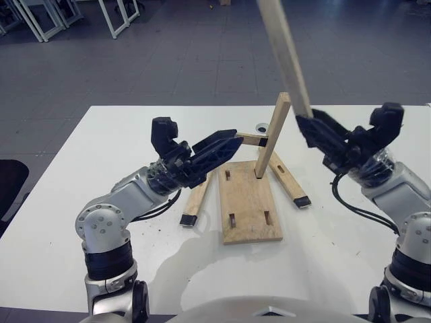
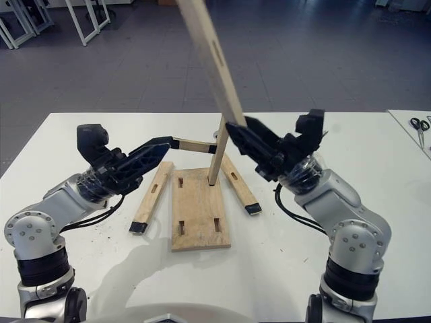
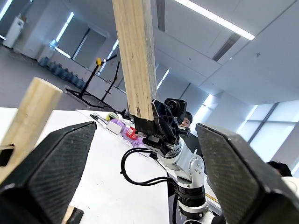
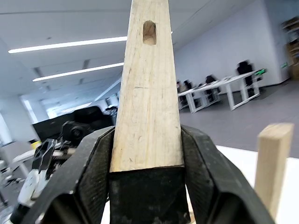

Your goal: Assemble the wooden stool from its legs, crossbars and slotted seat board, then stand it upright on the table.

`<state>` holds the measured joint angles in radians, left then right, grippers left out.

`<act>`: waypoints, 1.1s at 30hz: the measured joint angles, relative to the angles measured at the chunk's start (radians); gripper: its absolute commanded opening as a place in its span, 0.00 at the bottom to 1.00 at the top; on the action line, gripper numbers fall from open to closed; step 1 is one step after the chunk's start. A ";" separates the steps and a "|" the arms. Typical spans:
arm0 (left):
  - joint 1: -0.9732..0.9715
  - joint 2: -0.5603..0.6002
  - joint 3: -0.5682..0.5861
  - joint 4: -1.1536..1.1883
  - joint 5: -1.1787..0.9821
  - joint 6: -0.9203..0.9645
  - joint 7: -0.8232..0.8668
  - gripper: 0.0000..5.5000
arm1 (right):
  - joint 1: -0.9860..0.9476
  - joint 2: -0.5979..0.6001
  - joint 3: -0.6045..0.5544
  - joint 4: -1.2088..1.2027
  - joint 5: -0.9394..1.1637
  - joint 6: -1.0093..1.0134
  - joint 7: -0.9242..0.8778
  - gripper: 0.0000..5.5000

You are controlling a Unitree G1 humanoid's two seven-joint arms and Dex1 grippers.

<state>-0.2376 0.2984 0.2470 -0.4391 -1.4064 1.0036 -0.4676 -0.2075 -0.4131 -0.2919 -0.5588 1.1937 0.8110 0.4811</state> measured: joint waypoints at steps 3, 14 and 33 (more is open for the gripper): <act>-0.015 0.002 -0.021 0.002 -0.072 -0.003 0.032 0.71 | 0.036 -0.037 0.043 -0.007 0.038 0.024 0.060 0.37; -0.061 0.028 -0.088 0.019 -0.129 -0.068 0.115 0.71 | 0.105 -0.080 0.128 -0.031 0.030 -0.001 0.124 0.37; -0.073 0.110 -0.123 0.043 -0.151 -0.066 -0.016 0.38 | 0.196 -0.121 0.190 -0.049 0.108 0.014 0.224 0.37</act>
<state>-0.3106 0.4088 0.1239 -0.3964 -1.5571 0.9376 -0.4837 -0.0115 -0.5339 -0.1020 -0.6081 1.3020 0.8251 0.7051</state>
